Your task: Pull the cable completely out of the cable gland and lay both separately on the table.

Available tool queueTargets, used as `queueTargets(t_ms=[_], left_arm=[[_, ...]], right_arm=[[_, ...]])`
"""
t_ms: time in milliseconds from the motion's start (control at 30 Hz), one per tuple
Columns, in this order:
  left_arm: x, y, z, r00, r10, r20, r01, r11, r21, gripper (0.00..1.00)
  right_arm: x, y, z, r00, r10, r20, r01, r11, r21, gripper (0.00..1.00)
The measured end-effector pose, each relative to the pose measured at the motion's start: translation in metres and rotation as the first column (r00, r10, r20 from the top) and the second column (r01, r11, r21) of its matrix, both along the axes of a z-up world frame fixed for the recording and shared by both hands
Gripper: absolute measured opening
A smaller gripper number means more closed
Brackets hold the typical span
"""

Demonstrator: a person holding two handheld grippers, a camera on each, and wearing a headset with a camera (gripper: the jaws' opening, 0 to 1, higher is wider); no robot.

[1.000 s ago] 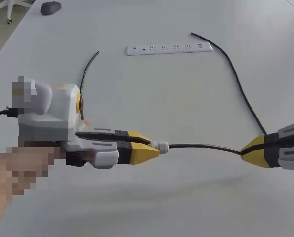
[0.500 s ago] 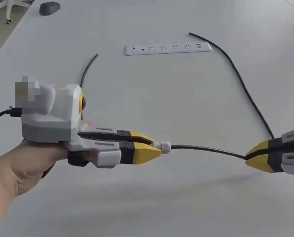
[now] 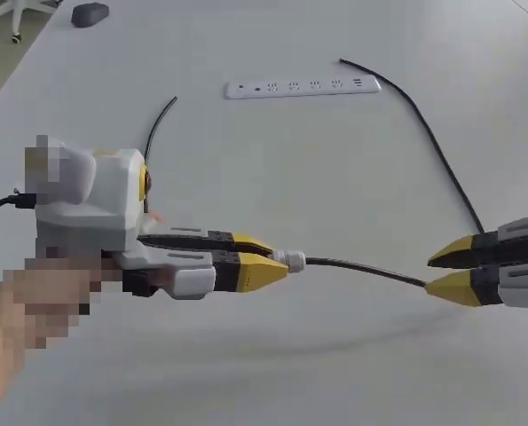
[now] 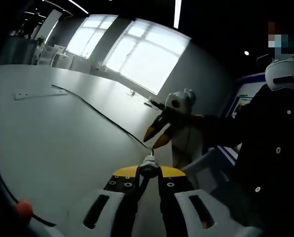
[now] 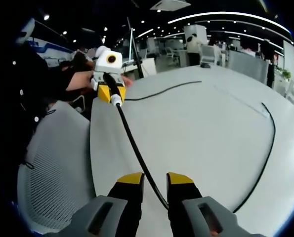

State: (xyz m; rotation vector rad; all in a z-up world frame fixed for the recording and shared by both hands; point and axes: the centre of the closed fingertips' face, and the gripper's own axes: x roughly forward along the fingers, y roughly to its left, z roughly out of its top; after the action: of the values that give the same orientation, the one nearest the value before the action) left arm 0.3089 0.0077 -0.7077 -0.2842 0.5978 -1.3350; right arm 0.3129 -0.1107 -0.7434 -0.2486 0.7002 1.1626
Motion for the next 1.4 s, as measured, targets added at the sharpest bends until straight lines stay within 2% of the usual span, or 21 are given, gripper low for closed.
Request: queueTargets(t_ms=[100, 167, 267, 333, 500, 767, 1000, 1400], left_arm=[[0.0, -0.001, 0.001, 1.0, -0.001, 0.003, 0.001, 1.0, -0.001, 0.15], [0.0, -0.002, 0.002, 1.0, -0.003, 0.003, 0.003, 1.0, -0.004, 0.15], [-0.001, -0.004, 0.003, 1.0, -0.005, 0.011, 0.005, 1.0, -0.003, 0.15], [-0.003, -0.005, 0.004, 1.0, -0.012, 0.011, 0.012, 1.0, -0.005, 0.15], [-0.003, -0.005, 0.006, 1.0, -0.014, 0.022, 0.014, 1.0, -0.004, 0.15], [-0.003, -0.003, 0.007, 1.0, -0.013, 0.024, 0.013, 1.0, -0.006, 0.15], [-0.003, -0.003, 0.008, 1.0, -0.018, 0.023, 0.018, 1.0, -0.011, 0.15], [-0.003, -0.005, 0.007, 0.999, -0.026, 0.023, 0.026, 0.999, -0.02, 0.15]], right_arm=[[-0.004, 0.022, 0.015, 0.999, 0.04, 0.015, -0.04, 0.999, 0.035, 0.14], [-0.005, 0.035, 0.023, 0.996, 0.078, 0.053, -0.08, 0.996, 0.037, 0.13], [-0.012, 0.056, 0.033, 0.991, 0.126, 0.044, -0.128, 0.99, 0.054, 0.15], [-0.013, 0.073, 0.039, 0.984, 0.164, 0.071, -0.168, 0.984, 0.06, 0.14], [-0.018, 0.093, 0.043, 0.972, 0.218, 0.088, -0.223, 0.973, 0.057, 0.13], [-0.019, 0.107, 0.044, 0.962, 0.258, 0.092, -0.265, 0.962, 0.07, 0.07], [-0.016, 0.108, 0.041, 0.955, 0.274, 0.114, -0.281, 0.959, 0.048, 0.01], [-0.017, 0.105, 0.04, 0.951, 0.285, 0.122, -0.292, 0.956, 0.041, 0.0]])
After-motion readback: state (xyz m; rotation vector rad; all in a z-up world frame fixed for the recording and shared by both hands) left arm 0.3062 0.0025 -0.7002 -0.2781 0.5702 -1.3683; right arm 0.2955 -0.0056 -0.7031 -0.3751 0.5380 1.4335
